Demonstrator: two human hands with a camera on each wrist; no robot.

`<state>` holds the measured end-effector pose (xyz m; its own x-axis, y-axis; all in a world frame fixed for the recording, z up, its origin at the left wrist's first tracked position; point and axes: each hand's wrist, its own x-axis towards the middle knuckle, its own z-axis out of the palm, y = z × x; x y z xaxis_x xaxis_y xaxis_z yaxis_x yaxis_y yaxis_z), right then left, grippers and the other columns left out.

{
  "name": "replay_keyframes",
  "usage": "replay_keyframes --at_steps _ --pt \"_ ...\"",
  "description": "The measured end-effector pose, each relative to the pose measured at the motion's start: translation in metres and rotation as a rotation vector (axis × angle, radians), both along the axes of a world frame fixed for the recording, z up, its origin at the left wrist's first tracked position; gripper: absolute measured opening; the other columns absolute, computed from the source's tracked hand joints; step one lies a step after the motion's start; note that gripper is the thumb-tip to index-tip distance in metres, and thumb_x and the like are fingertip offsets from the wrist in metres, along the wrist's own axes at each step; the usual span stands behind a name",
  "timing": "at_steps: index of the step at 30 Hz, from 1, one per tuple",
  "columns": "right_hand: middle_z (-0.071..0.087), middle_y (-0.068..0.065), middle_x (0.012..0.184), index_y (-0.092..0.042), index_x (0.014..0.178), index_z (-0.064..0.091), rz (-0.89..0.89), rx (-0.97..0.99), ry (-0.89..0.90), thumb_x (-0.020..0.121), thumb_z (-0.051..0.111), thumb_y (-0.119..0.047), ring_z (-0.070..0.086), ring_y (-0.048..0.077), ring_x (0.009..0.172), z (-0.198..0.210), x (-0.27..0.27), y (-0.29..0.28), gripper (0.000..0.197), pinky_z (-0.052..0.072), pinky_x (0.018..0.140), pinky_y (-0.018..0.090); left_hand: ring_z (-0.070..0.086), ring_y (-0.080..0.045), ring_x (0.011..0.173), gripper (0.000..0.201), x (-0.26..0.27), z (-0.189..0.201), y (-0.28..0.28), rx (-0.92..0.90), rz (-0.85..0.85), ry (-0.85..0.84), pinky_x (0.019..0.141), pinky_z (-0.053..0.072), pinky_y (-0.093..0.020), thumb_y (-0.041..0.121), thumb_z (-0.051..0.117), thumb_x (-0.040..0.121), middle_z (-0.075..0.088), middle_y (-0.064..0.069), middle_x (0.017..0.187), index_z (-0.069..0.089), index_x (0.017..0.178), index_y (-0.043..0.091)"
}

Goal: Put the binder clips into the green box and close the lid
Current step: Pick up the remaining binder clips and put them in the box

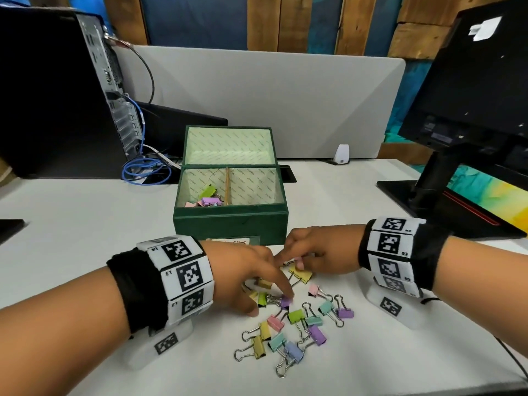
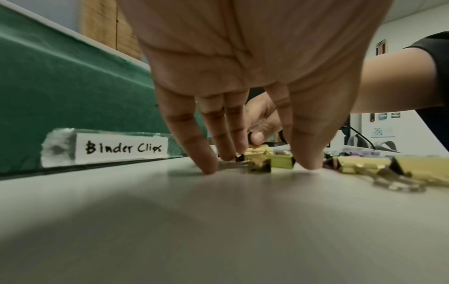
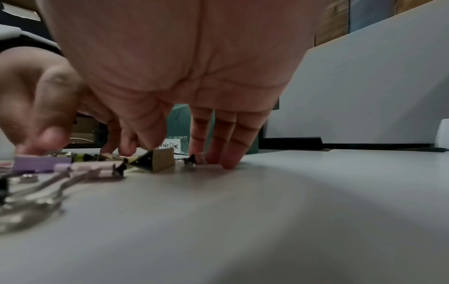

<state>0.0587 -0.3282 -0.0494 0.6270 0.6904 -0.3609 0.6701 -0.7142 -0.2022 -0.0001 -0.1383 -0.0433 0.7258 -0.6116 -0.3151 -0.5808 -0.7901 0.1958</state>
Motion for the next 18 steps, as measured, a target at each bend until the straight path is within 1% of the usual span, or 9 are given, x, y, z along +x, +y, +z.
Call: replay_keyframes --at_steps 1,4,5,7,9,12,14,16,18 --pt "0.043 -0.004 0.129 -0.042 0.13 0.048 0.021 -0.009 0.001 0.096 0.043 -0.022 0.044 0.012 0.11 -0.001 0.0 0.0 0.039 0.035 0.1 0.027 0.045 -0.008 0.12 0.049 0.0 0.0 -0.001 0.004 -0.026 0.008 0.101 0.043 -0.036 0.032 0.064 0.082 0.041 0.018 0.132 0.045 0.119 0.058" --pt "0.045 -0.002 0.126 -0.037 0.126 0.054 0.031 0.007 0.006 0.095 0.043 -0.017 0.043 0.01 0.104 -0.001 0.001 -0.001 0.038 0.035 0.094 0.022 0.045 -0.01 0.12 0.043 0.0 -0.001 -0.004 0.035 -0.068 0.015 0.102 0.042 -0.036 0.032 0.062 0.084 0.041 0.016 0.132 0.049 0.119 0.054" --pt "0.046 -0.002 0.124 -0.036 0.124 0.056 0.015 0.027 0.006 0.095 0.043 -0.016 0.044 0.01 0.104 0.0 0.002 -0.001 0.038 0.036 0.095 0.023 0.045 -0.011 0.12 0.039 0.001 -0.001 -0.005 0.039 -0.066 0.007 0.102 0.042 -0.037 0.032 0.062 0.084 0.043 0.015 0.131 0.052 0.118 0.05" --pt "0.048 -0.002 0.121 -0.036 0.121 0.059 -0.033 0.049 -0.004 0.096 0.04 -0.016 0.047 0.013 0.109 0.0 0.003 -0.002 0.037 0.036 0.101 0.027 0.046 -0.012 0.119 0.032 0.002 -0.003 -0.005 0.05 -0.05 -0.01 0.101 0.042 -0.036 0.031 0.062 0.084 0.046 0.012 0.128 0.057 0.114 0.04" --pt "0.049 -0.002 0.123 -0.035 0.121 0.058 -0.069 0.026 -0.035 0.097 0.038 -0.019 0.048 0.016 0.114 -0.001 0.003 -0.003 0.035 0.036 0.104 0.031 0.046 -0.013 0.118 0.029 0.004 -0.004 -0.005 0.076 -0.036 -0.015 0.099 0.044 -0.035 0.031 0.062 0.084 0.047 0.009 0.127 0.058 0.113 0.035" --pt "0.05 -0.001 0.121 -0.034 0.121 0.056 -0.097 0.001 -0.078 0.098 0.036 -0.022 0.049 0.019 0.113 -0.002 0.004 -0.002 0.032 0.039 0.102 0.034 0.048 -0.013 0.114 0.03 0.005 -0.004 -0.004 0.067 0.007 -0.032 0.096 0.046 -0.035 0.031 0.062 0.084 0.046 0.009 0.126 0.057 0.113 0.037" --pt "0.049 0.0 0.122 -0.035 0.122 0.051 -0.113 0.009 -0.107 0.097 0.037 -0.02 0.05 0.019 0.108 -0.001 0.004 -0.002 0.033 0.04 0.096 0.031 0.05 -0.012 0.11 0.033 0.005 -0.004 0.0 0.001 0.053 -0.064 0.093 0.047 -0.032 0.032 0.064 0.082 0.045 0.011 0.124 0.057 0.112 0.04" --pt "0.045 -0.001 0.128 -0.039 0.127 0.045 -0.105 0.033 -0.126 0.095 0.038 -0.014 0.048 0.016 0.107 0.0 0.004 -0.003 0.04 0.038 0.091 0.026 0.051 -0.011 0.106 0.036 0.003 -0.004 0.006 -0.027 0.094 -0.106 0.092 0.047 -0.032 0.036 0.066 0.078 0.044 0.012 0.121 0.055 0.112 0.043" --pt "0.04 -0.004 0.136 -0.043 0.133 0.039 -0.068 0.045 -0.105 0.094 0.038 -0.009 0.044 0.012 0.11 0.0 0.003 -0.002 0.051 0.038 0.096 0.026 0.05 -0.011 0.109 0.046 -0.001 -0.005 0.017 0.035 0.141 -0.094 0.094 0.047 -0.034 0.042 0.068 0.075 0.042 0.013 0.122 0.049 0.116 0.049"
